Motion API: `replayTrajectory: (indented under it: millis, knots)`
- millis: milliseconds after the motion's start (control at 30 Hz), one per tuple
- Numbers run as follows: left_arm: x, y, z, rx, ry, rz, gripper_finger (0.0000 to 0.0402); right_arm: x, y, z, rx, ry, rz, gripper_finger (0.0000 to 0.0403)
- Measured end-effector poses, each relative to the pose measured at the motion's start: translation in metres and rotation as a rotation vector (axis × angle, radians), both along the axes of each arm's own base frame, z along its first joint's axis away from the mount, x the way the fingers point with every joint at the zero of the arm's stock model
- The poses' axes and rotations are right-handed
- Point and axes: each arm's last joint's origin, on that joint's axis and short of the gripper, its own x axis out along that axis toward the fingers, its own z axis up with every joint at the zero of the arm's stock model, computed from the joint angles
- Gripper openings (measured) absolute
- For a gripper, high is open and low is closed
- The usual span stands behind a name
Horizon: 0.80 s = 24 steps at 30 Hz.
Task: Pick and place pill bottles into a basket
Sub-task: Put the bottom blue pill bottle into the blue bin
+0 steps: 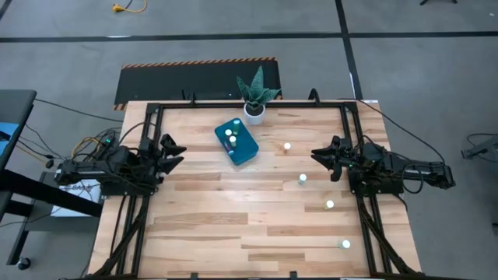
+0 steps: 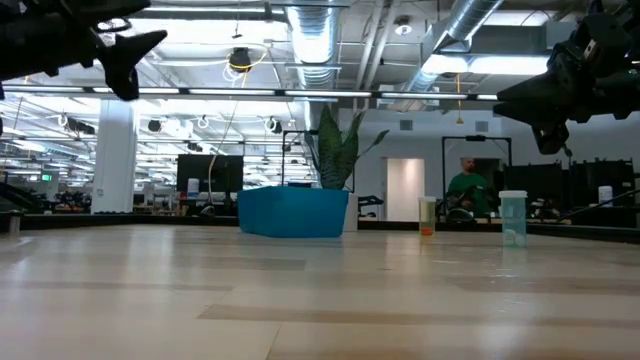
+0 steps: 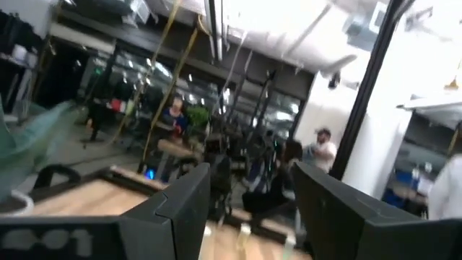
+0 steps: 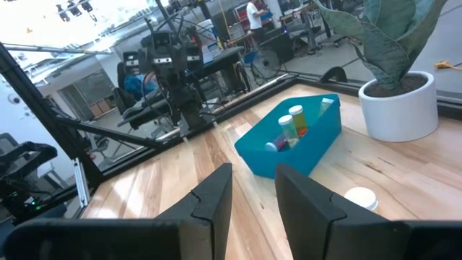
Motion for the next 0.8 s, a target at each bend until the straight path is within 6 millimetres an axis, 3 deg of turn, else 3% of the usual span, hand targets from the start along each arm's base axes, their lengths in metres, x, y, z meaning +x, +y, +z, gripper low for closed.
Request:
replayTrajectory:
  millis: [267, 800]
  knots:
    - [0.005, -0.001, -0.028, -0.084, 0.355, -0.062, 0.0186, 0.000, 0.000, 0.000, 0.000, 0.000, 0.000, 0.0100]
    - [0.005, 0.001, -0.029, -0.115, 0.377, -0.004, 0.0186, 0.000, -0.001, 0.002, 0.011, -0.025, -0.031, 0.0100]
